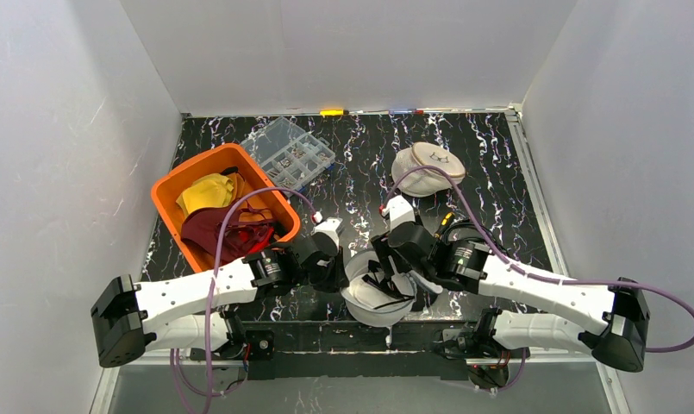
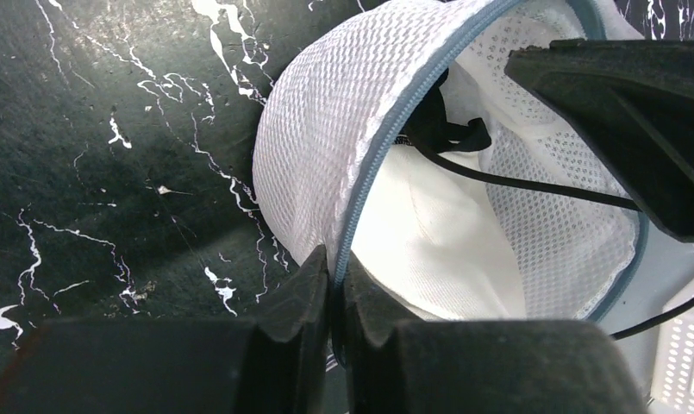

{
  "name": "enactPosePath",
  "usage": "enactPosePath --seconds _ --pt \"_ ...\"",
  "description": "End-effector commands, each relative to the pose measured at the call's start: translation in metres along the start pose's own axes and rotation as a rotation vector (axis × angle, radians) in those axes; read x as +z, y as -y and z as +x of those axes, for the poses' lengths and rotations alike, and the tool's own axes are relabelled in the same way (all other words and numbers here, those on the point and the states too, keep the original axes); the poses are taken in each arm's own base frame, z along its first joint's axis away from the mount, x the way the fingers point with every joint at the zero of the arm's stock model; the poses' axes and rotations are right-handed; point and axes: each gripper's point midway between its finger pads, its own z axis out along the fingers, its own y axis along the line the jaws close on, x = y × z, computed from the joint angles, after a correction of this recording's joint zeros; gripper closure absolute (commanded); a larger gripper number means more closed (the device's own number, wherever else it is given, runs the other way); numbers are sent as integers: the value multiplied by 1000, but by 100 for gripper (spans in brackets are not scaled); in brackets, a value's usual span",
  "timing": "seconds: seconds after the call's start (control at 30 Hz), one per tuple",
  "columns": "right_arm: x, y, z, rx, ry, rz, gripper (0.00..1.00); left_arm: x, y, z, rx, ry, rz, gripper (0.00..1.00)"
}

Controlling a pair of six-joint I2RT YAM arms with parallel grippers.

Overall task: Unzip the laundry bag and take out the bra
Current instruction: Pick up the bra from the laundry bag.

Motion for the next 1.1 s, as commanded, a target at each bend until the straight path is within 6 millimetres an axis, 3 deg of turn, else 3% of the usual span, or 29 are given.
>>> enactPosePath --seconds 0.0,0.07,0.27,0.37,0.53,0.63,0.73,0.93,1.0,1.07 --pt "-1 -9 -35 -26 79 -20 21 -5 12 -8 62 11 39 97" --pt "3 -11 -34 -47 68 -19 28 -5 13 -9 78 8 38 100" --pt "9 -11 -32 -47 56 2 72 -7 10 -18 108 42 18 100" --pt "0 2 -53 -21 136 57 98 -11 10 -31 125 101 5 100" --pt "-33 12 -107 -9 294 89 99 -29 26 -71 172 259 36 100" --pt "-38 16 -117 -23 325 106 99 -33 24 -90 200 363 14 100" --pt "-26 16 -99 -25 296 114 99 -19 7 -87 202 387 -46 100" --pt "-3 14 -45 55 221 82 97 17 -24 -54 172 299 -128 100" --pt "-4 14 -37 76 209 69 91 21 -28 -49 164 289 -133 100" --pt "-8 15 -35 89 200 62 76 23 -29 -47 159 283 -133 100"
